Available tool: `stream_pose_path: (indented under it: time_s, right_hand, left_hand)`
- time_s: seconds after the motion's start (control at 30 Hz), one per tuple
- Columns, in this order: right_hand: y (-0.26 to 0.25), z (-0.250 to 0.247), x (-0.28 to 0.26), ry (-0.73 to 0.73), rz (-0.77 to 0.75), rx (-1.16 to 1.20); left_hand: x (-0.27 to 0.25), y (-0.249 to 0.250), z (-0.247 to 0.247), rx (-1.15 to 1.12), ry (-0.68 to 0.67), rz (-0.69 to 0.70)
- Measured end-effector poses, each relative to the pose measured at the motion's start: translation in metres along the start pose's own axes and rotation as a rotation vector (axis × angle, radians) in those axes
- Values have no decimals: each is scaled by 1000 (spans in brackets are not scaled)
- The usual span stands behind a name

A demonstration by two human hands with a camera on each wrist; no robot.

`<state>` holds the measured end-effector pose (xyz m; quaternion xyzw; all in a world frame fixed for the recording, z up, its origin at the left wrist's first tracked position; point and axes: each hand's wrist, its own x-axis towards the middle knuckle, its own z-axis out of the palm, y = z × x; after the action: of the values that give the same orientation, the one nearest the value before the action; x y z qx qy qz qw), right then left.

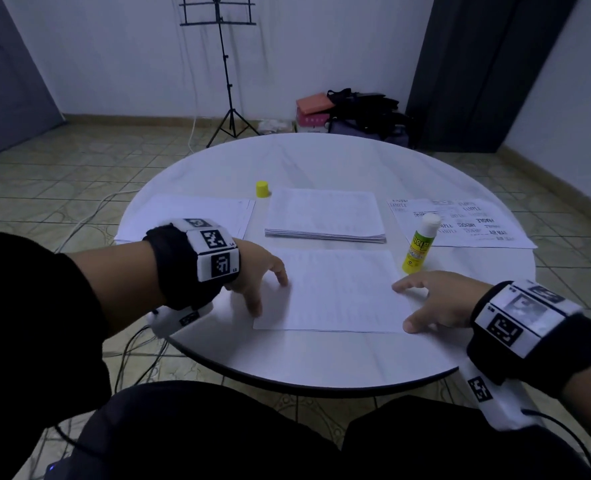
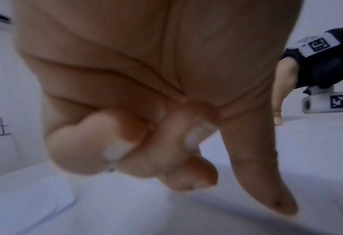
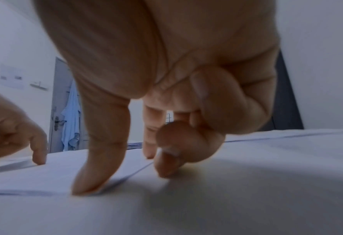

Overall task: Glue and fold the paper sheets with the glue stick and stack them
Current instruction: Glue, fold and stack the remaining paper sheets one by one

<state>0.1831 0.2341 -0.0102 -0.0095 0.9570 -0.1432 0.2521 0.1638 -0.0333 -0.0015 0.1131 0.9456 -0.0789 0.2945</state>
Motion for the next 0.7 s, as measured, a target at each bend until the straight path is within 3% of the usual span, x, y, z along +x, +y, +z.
stream_pose_path:
  time_s: [0.1, 0.2, 0.33, 0.53, 0.7]
  right_hand:
    - [-1, -2, 5, 3, 5, -2]
    - [-3, -3, 8, -1, 4, -44]
    - [0, -5, 12, -6, -24, -67]
    - [12, -6, 17, -41, -63, 25]
    - [13, -3, 21, -52, -125, -67]
  left_hand:
    - [10, 29, -22, 173, 83, 33]
    - [29, 77, -31, 97, 181, 138]
    - [53, 111, -16, 9, 123, 215]
    - [44, 51, 2, 57, 143, 162]
    - [23, -4, 11, 75, 85, 60]
